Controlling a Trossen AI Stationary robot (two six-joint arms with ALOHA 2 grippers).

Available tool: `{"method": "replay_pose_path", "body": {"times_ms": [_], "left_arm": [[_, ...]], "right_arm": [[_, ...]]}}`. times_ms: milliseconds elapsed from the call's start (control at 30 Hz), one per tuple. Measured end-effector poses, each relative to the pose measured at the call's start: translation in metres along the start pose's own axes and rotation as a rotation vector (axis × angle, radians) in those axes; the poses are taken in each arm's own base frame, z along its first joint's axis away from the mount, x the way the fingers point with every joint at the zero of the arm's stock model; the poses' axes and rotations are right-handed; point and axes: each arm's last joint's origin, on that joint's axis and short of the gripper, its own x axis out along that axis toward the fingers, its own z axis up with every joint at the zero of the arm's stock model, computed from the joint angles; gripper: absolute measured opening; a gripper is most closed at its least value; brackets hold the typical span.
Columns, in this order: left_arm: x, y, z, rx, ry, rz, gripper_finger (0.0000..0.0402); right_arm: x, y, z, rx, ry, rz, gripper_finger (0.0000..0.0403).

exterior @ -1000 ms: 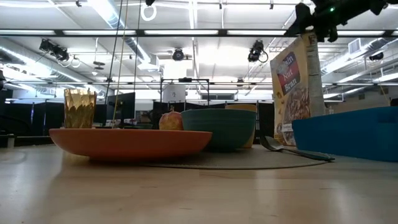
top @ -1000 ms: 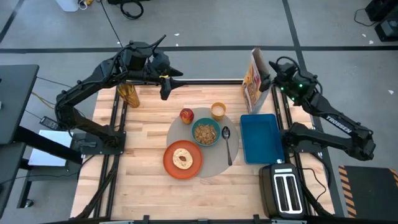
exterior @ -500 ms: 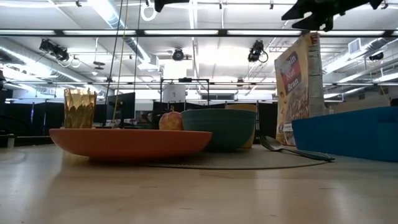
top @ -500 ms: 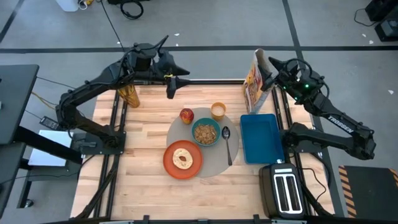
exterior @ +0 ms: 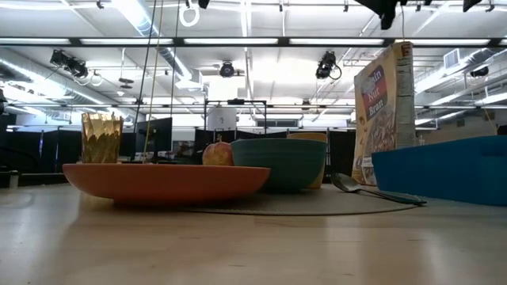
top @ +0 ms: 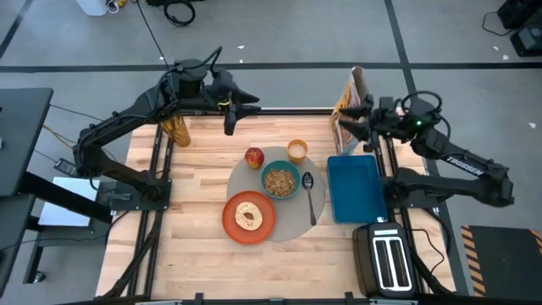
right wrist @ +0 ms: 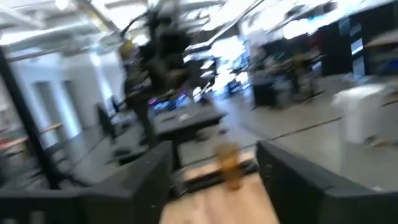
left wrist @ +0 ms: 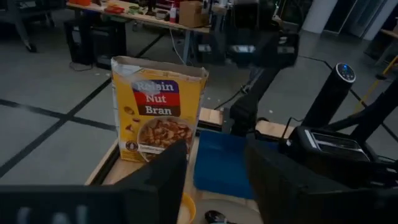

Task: Arrange a breakfast setting
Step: Return to Home Position

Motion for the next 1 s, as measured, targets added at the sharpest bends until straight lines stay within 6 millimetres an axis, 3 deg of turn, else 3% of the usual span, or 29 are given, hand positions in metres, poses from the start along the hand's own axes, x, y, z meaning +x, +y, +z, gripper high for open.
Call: {"method": "replay_pose_path", "body": {"times_ms": [300,500,667,833,1000], "left_arm": [[-0.015,-0.026,0.001,0.076,0.015,-0.075,0.0039],[-0.022,-0.037,-0.024,0.096,0.018,-0.113,0.0006],[-0.035,-0.034,-0.065,0.037,-0.017,-0.098,0.0013],[-0.051,-0.025,-0.104,0.042,0.034,0.060,0.0018],[-0.052,-0.017,-0.138,0.119,0.163,0.142,0.0019]], "right_arm": [[0.010,0.045,-0.011,0.032,0.023,0.205,0.0016],[0.005,0.056,-0.009,0.065,0.012,0.282,0.0048],[0.007,0.056,-0.011,0.061,0.032,0.300,0.0063],[0.012,0.053,-0.013,0.005,0.021,0.206,0.0062],[0.019,0.056,-0.031,-0.085,0.146,0.151,0.0062]]}}
